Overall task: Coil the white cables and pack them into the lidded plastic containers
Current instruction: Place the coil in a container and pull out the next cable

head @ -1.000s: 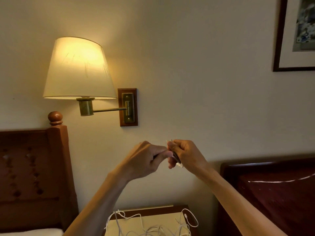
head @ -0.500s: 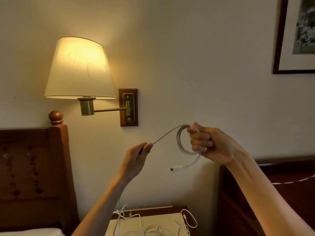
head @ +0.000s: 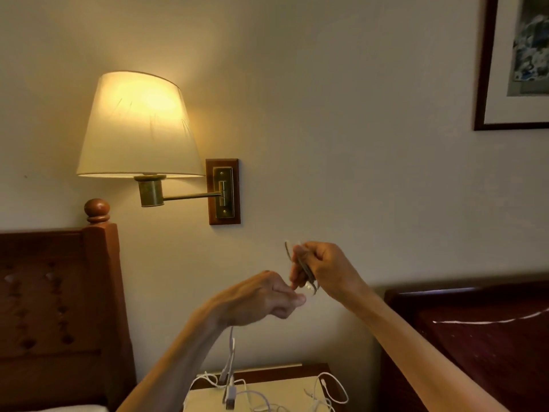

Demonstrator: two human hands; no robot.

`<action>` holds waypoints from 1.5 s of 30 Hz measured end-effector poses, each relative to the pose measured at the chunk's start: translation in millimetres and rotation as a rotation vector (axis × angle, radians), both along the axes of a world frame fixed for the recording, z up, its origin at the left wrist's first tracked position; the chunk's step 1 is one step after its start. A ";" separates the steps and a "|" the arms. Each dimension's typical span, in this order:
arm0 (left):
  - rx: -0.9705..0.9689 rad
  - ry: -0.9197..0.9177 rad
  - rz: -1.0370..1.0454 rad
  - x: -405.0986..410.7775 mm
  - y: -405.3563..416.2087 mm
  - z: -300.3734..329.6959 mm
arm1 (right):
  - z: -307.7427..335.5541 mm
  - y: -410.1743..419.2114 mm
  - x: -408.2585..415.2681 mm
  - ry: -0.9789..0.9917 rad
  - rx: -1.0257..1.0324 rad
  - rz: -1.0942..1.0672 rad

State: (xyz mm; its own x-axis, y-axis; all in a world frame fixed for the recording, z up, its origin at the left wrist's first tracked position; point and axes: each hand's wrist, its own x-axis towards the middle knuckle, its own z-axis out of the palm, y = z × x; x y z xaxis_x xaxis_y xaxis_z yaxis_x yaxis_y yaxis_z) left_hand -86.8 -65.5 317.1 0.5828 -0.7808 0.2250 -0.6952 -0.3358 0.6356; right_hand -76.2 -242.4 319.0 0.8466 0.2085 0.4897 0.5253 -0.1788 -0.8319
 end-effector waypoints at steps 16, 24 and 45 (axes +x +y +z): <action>-0.494 -0.222 0.411 72.0 34.7 -72.4 | -8.0 -6.0 -11.3 0.422 0.214 0.242; -0.414 -0.319 0.533 96.0 60.5 -135.6 | -4.3 -25.3 1.0 0.583 0.603 0.382; 0.197 -0.461 0.258 -31.8 -3.5 -14.5 | -39.3 13.9 3.1 0.074 -0.071 0.042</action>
